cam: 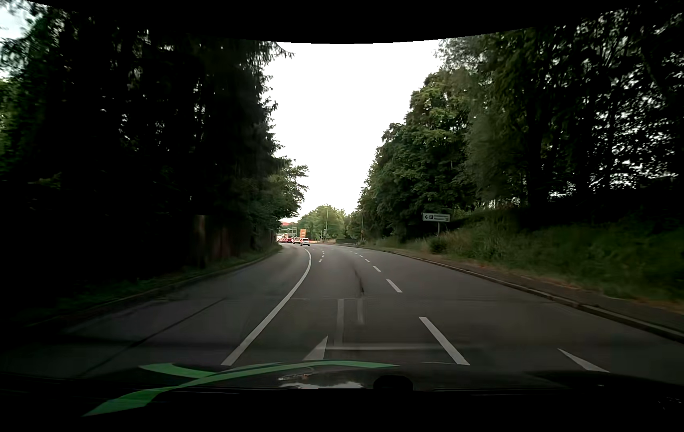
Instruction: Follow the waypoints while adhering to traffic rules and regulations
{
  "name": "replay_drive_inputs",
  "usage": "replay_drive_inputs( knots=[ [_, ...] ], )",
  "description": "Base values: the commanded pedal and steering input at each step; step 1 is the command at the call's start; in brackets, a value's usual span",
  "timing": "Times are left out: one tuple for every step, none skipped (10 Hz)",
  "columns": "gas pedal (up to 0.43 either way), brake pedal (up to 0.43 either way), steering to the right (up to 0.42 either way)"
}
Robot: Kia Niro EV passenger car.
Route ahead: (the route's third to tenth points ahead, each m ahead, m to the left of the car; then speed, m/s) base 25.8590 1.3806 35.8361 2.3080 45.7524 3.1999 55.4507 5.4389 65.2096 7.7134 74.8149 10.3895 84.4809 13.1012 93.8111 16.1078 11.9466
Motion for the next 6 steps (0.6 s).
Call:
replay_drive_inputs(
  knots=[
    [0.118, 0.0, -0.019],
    [0.11, 0.0, -0.019],
    [0.11, 0.0, -0.019],
    [0.11, 0.0, -0.019],
    [0.11, 0.0, -0.018],
    [0.11, 0.0, -0.018]
  ],
)
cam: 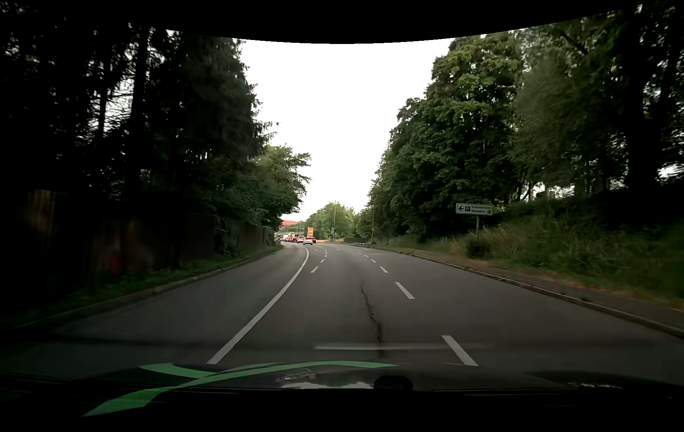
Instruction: Follow the waypoints while adhering to traffic rules and regulations
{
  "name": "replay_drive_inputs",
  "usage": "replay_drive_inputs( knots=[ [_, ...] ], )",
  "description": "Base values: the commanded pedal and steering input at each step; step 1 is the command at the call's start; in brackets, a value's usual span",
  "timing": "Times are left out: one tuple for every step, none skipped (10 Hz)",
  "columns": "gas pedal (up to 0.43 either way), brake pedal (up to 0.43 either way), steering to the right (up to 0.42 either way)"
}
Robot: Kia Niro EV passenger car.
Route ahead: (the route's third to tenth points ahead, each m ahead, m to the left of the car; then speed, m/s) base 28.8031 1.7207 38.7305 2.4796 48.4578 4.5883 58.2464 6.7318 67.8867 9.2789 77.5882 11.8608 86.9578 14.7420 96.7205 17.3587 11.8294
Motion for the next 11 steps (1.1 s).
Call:
replay_drive_inputs(
  knots=[
    [0.11, 0.0, -0.018],
    [0.11, 0.0, -0.017],
    [0.11, 0.0, -0.017],
    [0.098, 0.0, -0.016],
    [0.098, 0.0, -0.016],
    [0.098, 0.0, -0.016],
    [0.098, 0.0, -0.015],
    [0.098, 0.0, -0.014],
    [0.067, 0.0, -0.014],
    [0.059, 0.0, -0.014],
    [0.008, 0.0, -0.014]
  ],
)
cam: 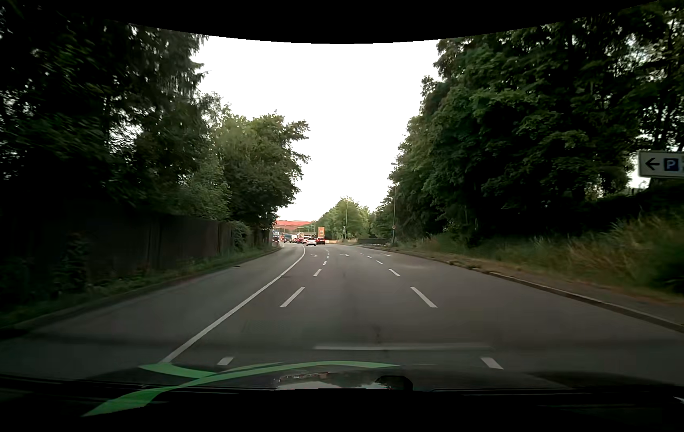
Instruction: Follow the waypoints while adhering to traffic rules and regulations
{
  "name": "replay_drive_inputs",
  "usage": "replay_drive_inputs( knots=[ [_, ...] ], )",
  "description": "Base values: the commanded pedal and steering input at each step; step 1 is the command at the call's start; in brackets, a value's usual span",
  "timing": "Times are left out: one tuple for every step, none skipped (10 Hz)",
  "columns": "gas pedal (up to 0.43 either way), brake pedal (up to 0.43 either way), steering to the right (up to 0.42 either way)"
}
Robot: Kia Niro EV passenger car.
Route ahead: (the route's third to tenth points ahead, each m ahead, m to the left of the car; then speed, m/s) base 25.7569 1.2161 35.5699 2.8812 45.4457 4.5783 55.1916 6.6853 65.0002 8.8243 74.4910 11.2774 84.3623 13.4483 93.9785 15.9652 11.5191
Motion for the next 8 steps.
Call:
replay_drive_inputs(
  knots=[
    [0.0, 0.0, -0.014],
    [0.0, 0.0, -0.014],
    [0.0, 0.0, -0.014],
    [0.0, 0.0, -0.013],
    [0.0, 0.0, -0.013],
    [0.0, 0.0, -0.014],
    [0.0, 0.0, -0.013],
    [0.0, 0.0, -0.012]
  ],
)
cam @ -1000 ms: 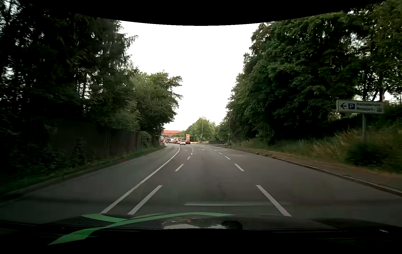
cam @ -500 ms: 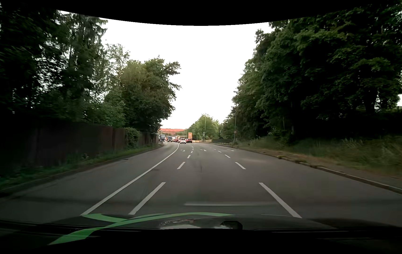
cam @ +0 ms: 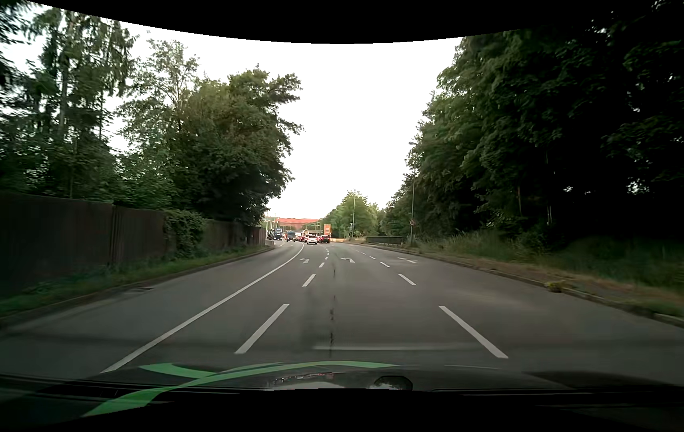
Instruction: Follow the waypoints while adhering to traffic rules and regulations
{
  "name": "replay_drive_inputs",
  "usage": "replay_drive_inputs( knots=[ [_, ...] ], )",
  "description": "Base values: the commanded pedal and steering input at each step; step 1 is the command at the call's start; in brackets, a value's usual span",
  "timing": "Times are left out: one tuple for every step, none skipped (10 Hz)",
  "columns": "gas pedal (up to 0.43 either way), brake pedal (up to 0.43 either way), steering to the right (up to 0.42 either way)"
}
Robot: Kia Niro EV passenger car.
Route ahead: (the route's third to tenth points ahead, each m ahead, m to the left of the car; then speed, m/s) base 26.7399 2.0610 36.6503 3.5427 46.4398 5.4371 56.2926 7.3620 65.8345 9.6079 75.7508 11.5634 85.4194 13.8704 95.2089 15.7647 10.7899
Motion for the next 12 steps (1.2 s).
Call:
replay_drive_inputs(
  knots=[
    [0.0, 0.0, -0.012],
    [0.0, 0.0, -0.011],
    [0.0, 0.0, -0.011],
    [0.0, 0.0, -0.011],
    [0.0, 0.0, -0.011],
    [0.0, 0.0, -0.011],
    [0.0, 0.0, -0.011],
    [0.0, 0.0, -0.011],
    [0.0, 0.0, -0.011],
    [0.0, 0.0, -0.011],
    [0.0, 0.0, -0.012],
    [0.0, 0.0, -0.012]
  ],
)
